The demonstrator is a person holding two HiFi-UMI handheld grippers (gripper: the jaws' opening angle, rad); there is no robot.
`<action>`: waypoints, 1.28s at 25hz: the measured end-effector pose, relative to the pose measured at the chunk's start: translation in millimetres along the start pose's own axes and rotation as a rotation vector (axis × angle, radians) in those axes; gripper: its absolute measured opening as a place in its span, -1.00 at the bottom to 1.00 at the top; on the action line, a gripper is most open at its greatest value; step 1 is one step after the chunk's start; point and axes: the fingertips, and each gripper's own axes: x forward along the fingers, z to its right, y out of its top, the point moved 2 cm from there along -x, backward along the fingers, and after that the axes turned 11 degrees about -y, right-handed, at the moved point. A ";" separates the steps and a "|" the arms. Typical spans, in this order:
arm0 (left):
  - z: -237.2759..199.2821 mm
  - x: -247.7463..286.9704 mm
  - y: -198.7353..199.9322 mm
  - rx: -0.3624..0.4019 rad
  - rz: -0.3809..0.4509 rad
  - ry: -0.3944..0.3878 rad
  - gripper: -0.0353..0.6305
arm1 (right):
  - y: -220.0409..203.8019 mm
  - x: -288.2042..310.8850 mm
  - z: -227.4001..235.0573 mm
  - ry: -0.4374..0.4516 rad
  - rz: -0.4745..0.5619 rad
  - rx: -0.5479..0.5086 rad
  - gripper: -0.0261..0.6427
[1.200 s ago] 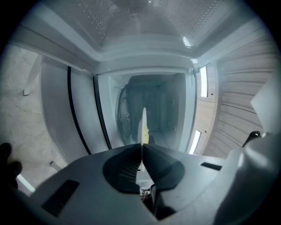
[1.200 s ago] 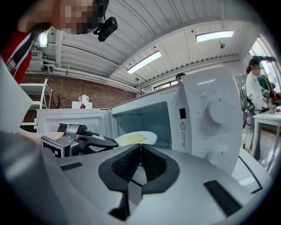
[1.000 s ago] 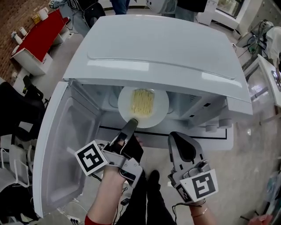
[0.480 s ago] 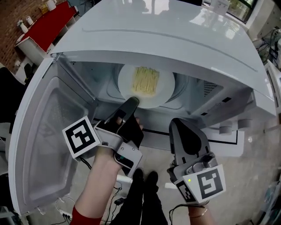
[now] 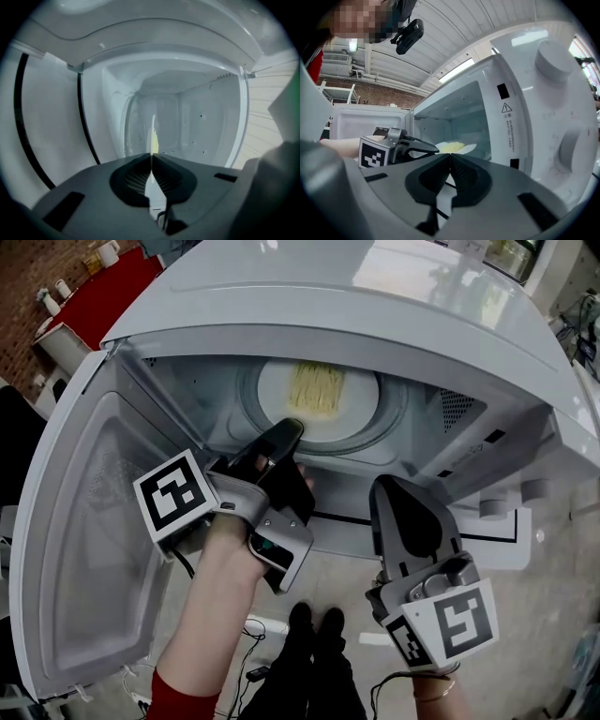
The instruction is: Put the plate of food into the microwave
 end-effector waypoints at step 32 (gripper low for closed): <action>3.7 22.3 13.5 0.058 -0.018 0.180 -0.80 | 11.9 -4.1 -1.8 -0.006 0.029 -0.013 -0.88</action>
